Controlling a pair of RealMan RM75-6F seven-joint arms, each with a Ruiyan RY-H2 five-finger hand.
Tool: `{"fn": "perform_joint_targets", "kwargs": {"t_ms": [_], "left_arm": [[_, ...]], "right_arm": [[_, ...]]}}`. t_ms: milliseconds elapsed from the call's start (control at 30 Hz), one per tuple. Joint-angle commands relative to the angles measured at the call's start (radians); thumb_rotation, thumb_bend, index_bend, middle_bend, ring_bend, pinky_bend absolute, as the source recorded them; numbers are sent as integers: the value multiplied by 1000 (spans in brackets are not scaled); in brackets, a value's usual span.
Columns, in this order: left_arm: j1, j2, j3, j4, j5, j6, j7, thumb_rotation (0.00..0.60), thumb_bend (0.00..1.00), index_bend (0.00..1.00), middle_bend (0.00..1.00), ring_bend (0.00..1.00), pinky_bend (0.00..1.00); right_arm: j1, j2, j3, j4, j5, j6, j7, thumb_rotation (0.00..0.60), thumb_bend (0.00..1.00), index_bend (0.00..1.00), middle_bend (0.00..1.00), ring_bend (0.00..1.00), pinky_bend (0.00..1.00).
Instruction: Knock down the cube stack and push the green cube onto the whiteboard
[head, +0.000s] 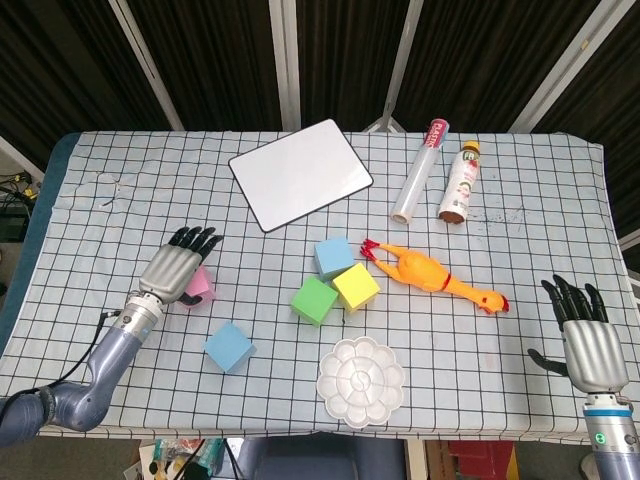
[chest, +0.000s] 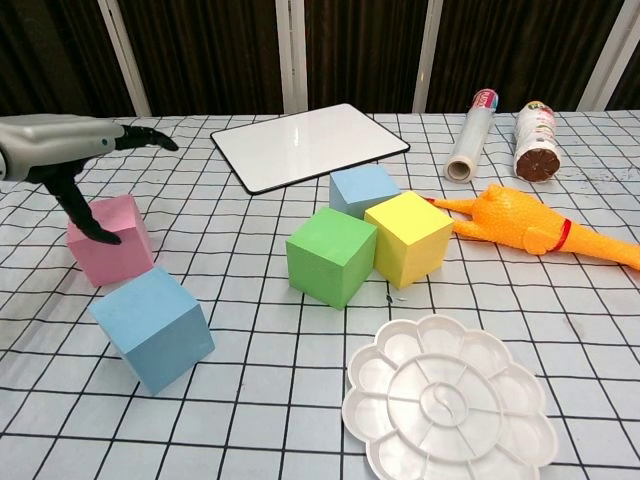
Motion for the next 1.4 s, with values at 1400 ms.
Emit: {"fn": "perform_joint_targets", "kwargs": {"t_ms": [1400], "left_arm": [[-213, -356, -158, 216, -65, -60, 164, 600, 39, 44, 175, 189, 362]], "right_arm": [[12, -12, 4, 11, 11, -13, -1, 600, 27, 112, 67, 129, 37]]}}
